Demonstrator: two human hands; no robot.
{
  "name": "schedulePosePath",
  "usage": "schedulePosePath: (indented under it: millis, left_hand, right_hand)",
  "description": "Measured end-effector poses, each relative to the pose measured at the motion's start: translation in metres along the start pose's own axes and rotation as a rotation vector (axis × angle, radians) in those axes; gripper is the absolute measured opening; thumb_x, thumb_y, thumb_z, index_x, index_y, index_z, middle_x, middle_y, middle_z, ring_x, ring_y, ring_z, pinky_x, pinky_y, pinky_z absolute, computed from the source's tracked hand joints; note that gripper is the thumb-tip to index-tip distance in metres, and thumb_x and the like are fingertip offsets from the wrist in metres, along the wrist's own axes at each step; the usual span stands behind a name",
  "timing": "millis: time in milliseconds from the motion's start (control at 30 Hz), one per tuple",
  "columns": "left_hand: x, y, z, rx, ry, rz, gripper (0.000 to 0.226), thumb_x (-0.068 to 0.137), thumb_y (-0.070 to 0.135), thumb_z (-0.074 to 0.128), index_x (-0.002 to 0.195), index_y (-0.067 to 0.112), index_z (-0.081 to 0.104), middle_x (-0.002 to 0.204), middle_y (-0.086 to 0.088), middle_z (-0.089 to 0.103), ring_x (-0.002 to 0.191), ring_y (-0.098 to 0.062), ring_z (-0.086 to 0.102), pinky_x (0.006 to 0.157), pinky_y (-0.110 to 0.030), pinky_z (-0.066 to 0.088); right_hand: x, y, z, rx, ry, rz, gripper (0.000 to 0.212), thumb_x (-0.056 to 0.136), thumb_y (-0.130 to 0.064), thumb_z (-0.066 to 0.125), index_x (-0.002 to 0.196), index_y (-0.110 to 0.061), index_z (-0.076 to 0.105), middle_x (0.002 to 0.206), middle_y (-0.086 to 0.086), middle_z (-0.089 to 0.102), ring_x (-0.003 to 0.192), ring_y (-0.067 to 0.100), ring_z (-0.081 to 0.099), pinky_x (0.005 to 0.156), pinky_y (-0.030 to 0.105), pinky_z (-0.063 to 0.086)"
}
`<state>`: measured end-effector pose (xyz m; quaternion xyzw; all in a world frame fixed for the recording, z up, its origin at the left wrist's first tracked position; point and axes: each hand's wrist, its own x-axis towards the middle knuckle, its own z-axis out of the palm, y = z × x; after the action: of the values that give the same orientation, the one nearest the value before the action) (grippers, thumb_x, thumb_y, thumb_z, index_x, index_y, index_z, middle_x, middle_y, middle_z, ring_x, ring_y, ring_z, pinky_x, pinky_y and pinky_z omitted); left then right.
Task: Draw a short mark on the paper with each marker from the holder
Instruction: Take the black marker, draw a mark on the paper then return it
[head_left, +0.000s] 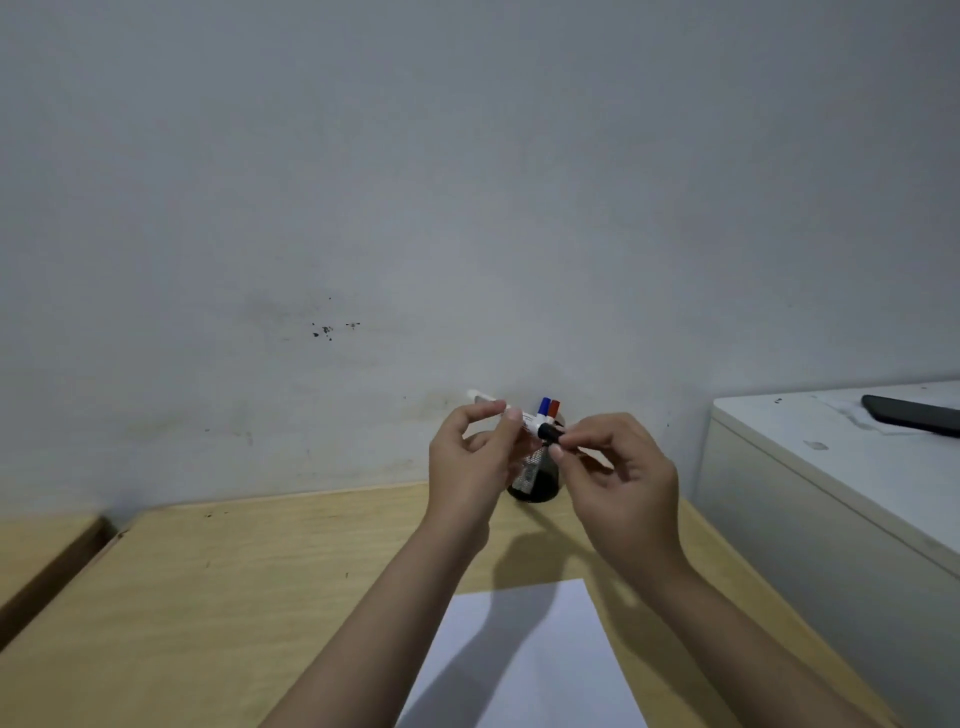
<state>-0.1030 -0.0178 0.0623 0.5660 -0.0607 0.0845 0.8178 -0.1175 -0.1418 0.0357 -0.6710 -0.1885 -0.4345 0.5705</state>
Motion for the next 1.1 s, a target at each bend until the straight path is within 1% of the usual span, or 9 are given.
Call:
schedulePosePath:
  millis: [100,233,367,500,600,733,833,933,1100]
  left_hand:
    - [-0.020,0.012,-0.009,-0.030,0.008,-0.013,0.017,0.079,0.010,0.070,0.094,0.014,0.062,0.074,-0.008,0.070,0.075,-0.022,0.069,0.074,-0.033,0.056]
    - [-0.036,0.022,-0.022,0.053,0.046,0.066,0.015,0.078,0.005,0.068,0.090,0.014,0.066,0.084,-0.014,0.068,0.082,-0.025,0.065,0.083,-0.042,0.055]
    - [-0.053,0.028,-0.035,0.215,0.034,0.219,0.015,0.079,0.004,0.066,0.091,0.013,0.067,0.082,-0.013,0.069,0.073,-0.017,0.063,0.061,-0.024,0.052]
    - [-0.066,0.029,-0.039,0.292,-0.014,0.254,0.027,0.075,0.007,0.073,0.096,0.015,0.058,0.084,-0.014,0.071,0.064,-0.013,0.062,0.057,-0.023,0.048]
    - [-0.073,0.029,-0.046,0.370,-0.031,0.282,0.032,0.073,0.013,0.076,0.097,0.017,0.057,0.085,-0.007,0.073,0.072,-0.012,0.066,0.067,-0.026,0.052]
    - [-0.082,0.025,-0.062,0.575,0.015,0.361,0.024,0.065,0.012,0.081,0.082,0.018,0.066,0.077,0.003,0.073,0.073,-0.010,0.069,0.072,-0.026,0.056]
    - [-0.084,0.021,-0.067,0.621,0.049,0.448,0.014,0.067,0.010,0.079,0.075,0.019,0.071,0.073,0.008,0.074,0.069,-0.009,0.069,0.069,-0.023,0.055]
    - [-0.083,0.018,-0.070,0.702,0.020,0.547,0.012,0.073,0.011,0.075,0.084,0.016,0.073,0.075,0.009,0.074,0.072,-0.005,0.069,0.069,-0.018,0.054]
    - [-0.080,0.015,-0.072,0.584,-0.018,0.346,0.010,0.075,0.005,0.072,0.079,0.014,0.074,0.071,-0.005,0.075,0.067,-0.018,0.070,0.067,-0.031,0.056]
  right_hand:
    - [-0.021,-0.015,0.000,-0.003,-0.067,-0.044,0.022,0.073,0.000,0.071,0.077,-0.021,0.066,0.083,-0.006,0.063,0.083,0.015,0.066,0.068,0.030,0.056]
    - [-0.032,-0.030,-0.002,0.017,-0.166,0.009,0.013,0.075,-0.001,0.070,0.080,-0.013,0.070,0.086,-0.001,0.070,0.088,0.013,0.068,0.075,0.027,0.056]
    - [-0.022,-0.046,0.007,0.063,-0.008,0.296,0.009,0.080,-0.014,0.072,0.089,-0.012,0.072,0.079,0.005,0.071,0.070,0.007,0.065,0.069,0.027,0.056]
    - [-0.015,-0.056,0.023,0.145,-0.100,0.496,0.022,0.082,-0.028,0.069,0.086,-0.006,0.072,0.070,0.014,0.057,0.063,0.019,0.050,0.061,0.036,0.045]
    - [-0.017,-0.060,0.030,0.163,-0.080,0.478,0.028,0.083,-0.025,0.068,0.071,0.000,0.067,0.064,0.015,0.056,0.059,0.021,0.048,0.061,0.038,0.044]
    - [-0.018,-0.058,0.030,0.191,-0.026,0.502,0.027,0.084,-0.026,0.067,0.078,0.000,0.069,0.060,0.008,0.058,0.056,0.016,0.051,0.063,0.039,0.049]
    - [-0.023,-0.059,0.033,0.217,-0.098,0.524,0.029,0.085,-0.025,0.066,0.078,0.003,0.065,0.055,0.001,0.056,0.048,0.010,0.053,0.055,0.031,0.049]
    - [-0.030,-0.059,0.037,0.208,-0.207,0.522,0.030,0.086,-0.024,0.064,0.075,0.003,0.064,0.052,0.000,0.056,0.044,0.009,0.051,0.049,0.025,0.047]
    - [-0.031,-0.050,0.039,0.200,-0.243,0.487,0.034,0.088,-0.021,0.062,0.077,0.011,0.062,0.051,0.001,0.054,0.040,0.010,0.048,0.048,0.025,0.045]
